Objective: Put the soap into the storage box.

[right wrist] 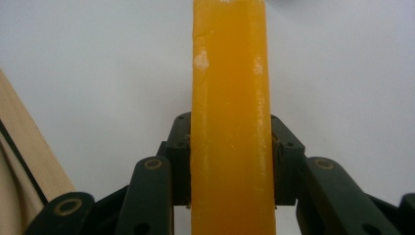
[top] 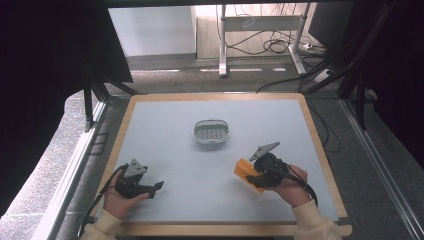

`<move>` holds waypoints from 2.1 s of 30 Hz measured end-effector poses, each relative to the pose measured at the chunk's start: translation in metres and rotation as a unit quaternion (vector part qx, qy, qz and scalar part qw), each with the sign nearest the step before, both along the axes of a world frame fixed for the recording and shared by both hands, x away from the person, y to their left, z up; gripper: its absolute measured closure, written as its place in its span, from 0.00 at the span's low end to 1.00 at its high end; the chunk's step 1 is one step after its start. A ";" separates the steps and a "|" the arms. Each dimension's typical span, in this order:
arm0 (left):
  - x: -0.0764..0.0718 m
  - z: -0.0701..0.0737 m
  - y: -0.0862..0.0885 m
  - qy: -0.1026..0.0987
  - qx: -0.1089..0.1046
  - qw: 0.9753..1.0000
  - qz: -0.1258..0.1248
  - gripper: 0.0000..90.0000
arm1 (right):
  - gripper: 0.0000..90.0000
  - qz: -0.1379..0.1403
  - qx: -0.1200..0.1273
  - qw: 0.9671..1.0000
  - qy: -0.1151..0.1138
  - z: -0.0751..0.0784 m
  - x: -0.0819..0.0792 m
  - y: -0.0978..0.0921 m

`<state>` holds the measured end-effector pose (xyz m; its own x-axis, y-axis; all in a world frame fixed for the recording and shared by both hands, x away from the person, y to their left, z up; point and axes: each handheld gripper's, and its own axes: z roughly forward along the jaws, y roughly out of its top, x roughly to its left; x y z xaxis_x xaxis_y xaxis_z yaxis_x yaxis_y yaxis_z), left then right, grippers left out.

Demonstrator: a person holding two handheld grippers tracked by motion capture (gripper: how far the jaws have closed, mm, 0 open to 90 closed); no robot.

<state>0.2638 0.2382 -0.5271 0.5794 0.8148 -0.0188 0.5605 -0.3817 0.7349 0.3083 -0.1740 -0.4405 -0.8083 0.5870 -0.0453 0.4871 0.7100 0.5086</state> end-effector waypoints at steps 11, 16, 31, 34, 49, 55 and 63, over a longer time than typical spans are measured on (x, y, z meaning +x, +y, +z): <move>0.000 0.001 0.001 -0.001 -0.004 1.000 0.000 0.19 | 0.69 0.007 -0.007 1.000 -0.014 0.013 0.009 0.001; 0.000 0.001 0.002 0.000 0.001 1.000 -0.004 0.19 | 0.69 0.020 -0.004 1.000 -0.003 0.013 0.016 0.003; 0.000 0.000 0.000 0.002 -0.002 1.000 -0.005 0.19 | 0.69 0.020 -0.004 1.000 -0.002 0.018 0.032 0.012; 0.000 0.000 0.000 0.001 -0.002 1.000 -0.005 0.19 | 0.69 0.021 0.001 1.000 -0.001 0.017 0.036 0.012; 0.000 0.000 -0.001 0.004 -0.004 1.000 -0.006 0.19 | 0.69 0.029 0.008 1.000 -0.004 0.021 0.045 0.015; 0.000 0.000 -0.001 0.004 -0.004 1.000 -0.006 0.19 | 0.69 0.033 0.012 0.999 -0.004 0.024 0.049 0.017; 0.001 -0.001 -0.002 0.005 -0.004 1.000 -0.007 0.19 | 0.69 0.039 0.018 0.999 -0.002 0.026 0.055 0.019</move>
